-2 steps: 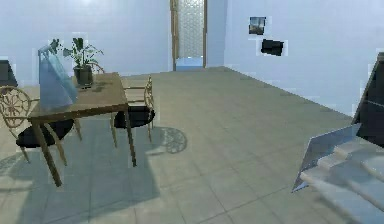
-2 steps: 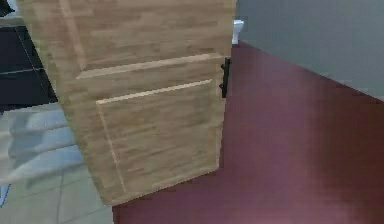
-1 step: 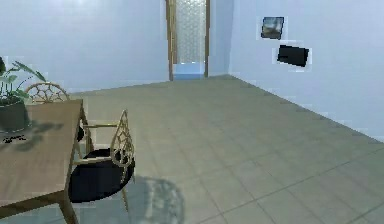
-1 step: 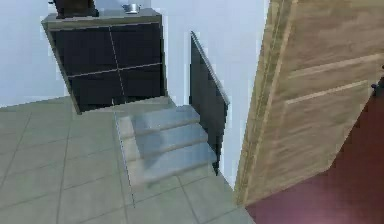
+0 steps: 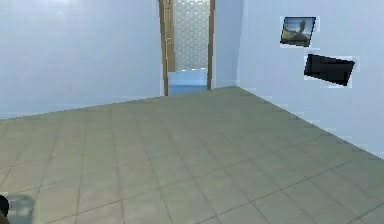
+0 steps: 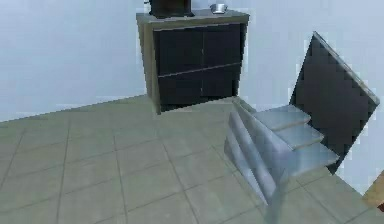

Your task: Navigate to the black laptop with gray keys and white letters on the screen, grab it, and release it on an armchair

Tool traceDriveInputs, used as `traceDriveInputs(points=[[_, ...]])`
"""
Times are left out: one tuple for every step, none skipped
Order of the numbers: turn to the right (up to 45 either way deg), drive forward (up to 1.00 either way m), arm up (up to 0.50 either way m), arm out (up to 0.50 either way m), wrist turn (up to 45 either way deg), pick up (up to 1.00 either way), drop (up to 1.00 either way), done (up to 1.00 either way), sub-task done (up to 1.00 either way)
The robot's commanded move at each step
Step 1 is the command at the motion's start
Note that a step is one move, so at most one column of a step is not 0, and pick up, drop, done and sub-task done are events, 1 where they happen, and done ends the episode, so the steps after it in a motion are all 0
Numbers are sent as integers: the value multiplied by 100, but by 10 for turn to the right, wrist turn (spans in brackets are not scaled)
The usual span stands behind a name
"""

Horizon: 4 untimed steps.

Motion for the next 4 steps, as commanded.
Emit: traceDriveInputs(points=[[0, 100, 0, 0, 0, 0, 0, 0, 0], [0, 100, 0, 0, 0, 0, 0, 0, 0], [0, 100, 0, 0, 0, 0, 0, 0, 0], [-30, 0, 0, 0, 0, 0, 0, 0, 0]])
